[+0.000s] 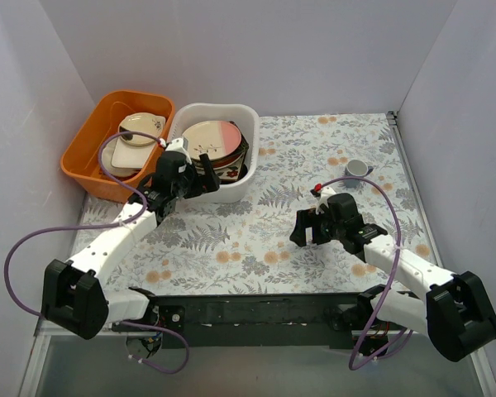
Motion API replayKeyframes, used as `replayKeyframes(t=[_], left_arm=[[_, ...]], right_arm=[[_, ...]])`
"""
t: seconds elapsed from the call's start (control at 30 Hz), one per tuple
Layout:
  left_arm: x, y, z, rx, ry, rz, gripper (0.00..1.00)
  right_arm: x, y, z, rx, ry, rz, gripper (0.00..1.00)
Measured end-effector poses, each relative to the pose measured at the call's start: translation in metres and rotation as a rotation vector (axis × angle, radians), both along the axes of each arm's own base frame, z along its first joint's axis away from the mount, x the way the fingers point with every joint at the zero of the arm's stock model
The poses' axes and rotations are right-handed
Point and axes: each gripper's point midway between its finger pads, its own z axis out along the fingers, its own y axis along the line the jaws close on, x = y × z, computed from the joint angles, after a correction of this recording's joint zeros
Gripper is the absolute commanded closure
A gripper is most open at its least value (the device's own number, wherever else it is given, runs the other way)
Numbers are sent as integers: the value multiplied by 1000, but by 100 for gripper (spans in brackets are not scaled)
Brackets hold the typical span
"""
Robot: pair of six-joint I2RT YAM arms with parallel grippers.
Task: Place the plates into the plastic bin on the countertop
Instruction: Reset both arms
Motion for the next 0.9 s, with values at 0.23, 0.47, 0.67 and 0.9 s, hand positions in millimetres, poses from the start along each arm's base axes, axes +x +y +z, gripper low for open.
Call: replayKeyframes(t=[0.23,0.47,0.67,0.9], left_arm=[[-32,1,-24,3,36,10,2],[-62,2,-49,-7,71,23,2],[-74,3,-63,-9,92,35,2],[-83,6,-84,13,134,41,2]], right_arm=[[-1,-2,-1,-8,5,-3,4],[0,-2,0,-9,-2,-8,4],[-5,-5,-3,-8,-1,-10,4],[-7,-10,-5,-20,-8,-23,2]])
